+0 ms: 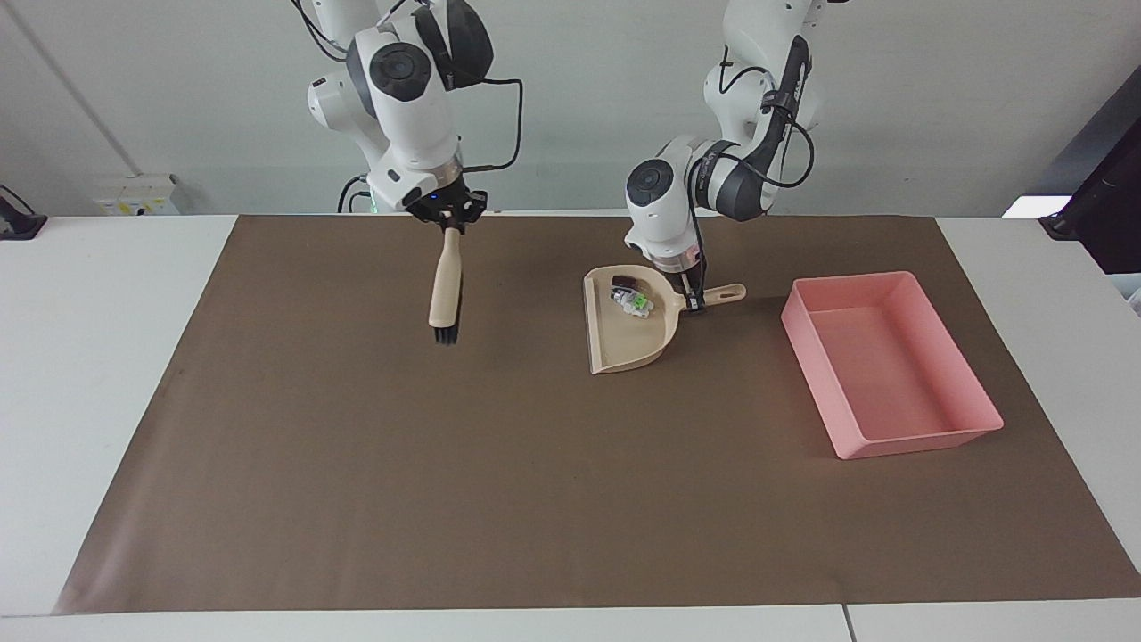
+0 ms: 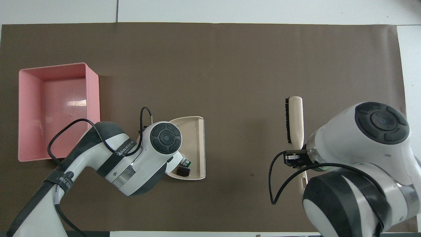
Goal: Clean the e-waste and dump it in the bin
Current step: 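Lift the dustpan toward the pink bin while the right gripper withdraws the brush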
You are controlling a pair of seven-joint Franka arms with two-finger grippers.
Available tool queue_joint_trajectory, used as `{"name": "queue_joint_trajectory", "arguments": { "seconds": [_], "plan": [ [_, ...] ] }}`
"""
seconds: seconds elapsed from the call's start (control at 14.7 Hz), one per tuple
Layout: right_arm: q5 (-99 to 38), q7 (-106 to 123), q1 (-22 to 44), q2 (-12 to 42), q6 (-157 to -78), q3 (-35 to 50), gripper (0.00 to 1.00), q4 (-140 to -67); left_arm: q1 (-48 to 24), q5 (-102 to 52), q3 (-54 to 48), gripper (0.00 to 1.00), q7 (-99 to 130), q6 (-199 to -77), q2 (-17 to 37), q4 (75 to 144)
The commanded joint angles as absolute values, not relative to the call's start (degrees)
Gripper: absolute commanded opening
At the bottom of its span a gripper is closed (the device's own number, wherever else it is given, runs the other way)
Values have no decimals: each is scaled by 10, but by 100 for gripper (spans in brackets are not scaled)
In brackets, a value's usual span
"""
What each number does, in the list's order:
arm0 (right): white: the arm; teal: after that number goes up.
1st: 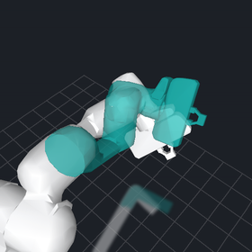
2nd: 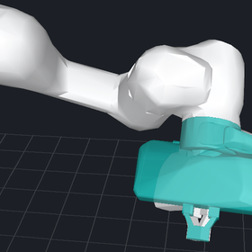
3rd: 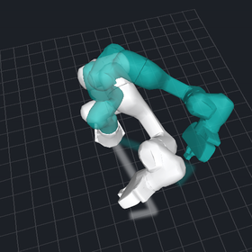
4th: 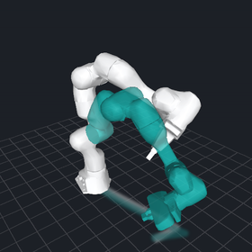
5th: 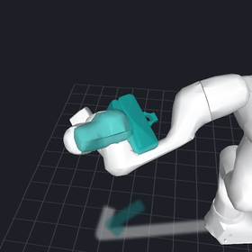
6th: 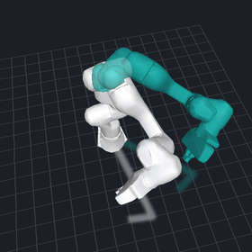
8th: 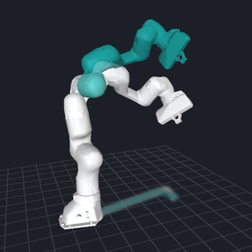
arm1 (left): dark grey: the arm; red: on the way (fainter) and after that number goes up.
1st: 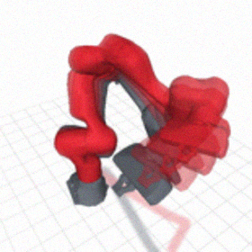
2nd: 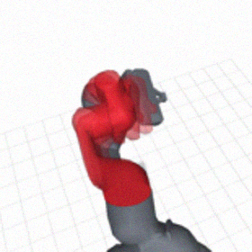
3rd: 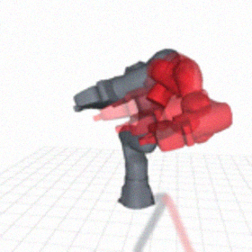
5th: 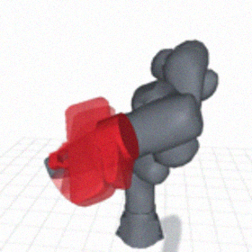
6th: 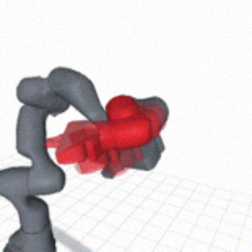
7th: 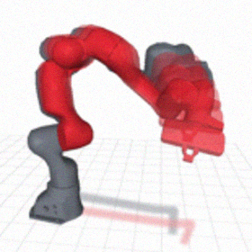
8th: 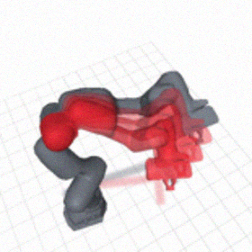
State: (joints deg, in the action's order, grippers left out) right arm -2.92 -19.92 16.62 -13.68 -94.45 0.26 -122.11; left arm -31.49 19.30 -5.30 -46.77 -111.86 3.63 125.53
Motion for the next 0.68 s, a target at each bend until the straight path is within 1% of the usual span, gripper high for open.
{"name": "queue_joint_trajectory", "arguments": {
  "seconds": [0.0, 0.07, 0.2, 0.34, 0.48, 0.61],
  "plan": [
    [-3, -110, 82, -131, -925, 12, 0, -1216, -322, 205, -47, 0, -468, -1121, 24, 1273],
    [23, -75, 58, -127, -925, 12, 0, -1220, -318, 205, -47, 0, -469, -1132, 24, 1273],
    [50, 7, -8, -99, -942, 12, 0, -1221, -305, 201, -48, 0, -483, -1162, 24, 1274],
    [62, 68, -67, -82, -1010, 12, 0, -1243, -284, 177, -47, 0, -505, -1185, 14, 1274],
    [63, 86, -107, -71, -1071, 12, 0, -1276, -256, 109, -46, 0, -606, -1183, -9, 1271],
    [66, 92, -117, -70, -1095, 11, 0, -1294, -216, 79, -47, 0, -668, -1178, -29, 1271]
  ]
}}
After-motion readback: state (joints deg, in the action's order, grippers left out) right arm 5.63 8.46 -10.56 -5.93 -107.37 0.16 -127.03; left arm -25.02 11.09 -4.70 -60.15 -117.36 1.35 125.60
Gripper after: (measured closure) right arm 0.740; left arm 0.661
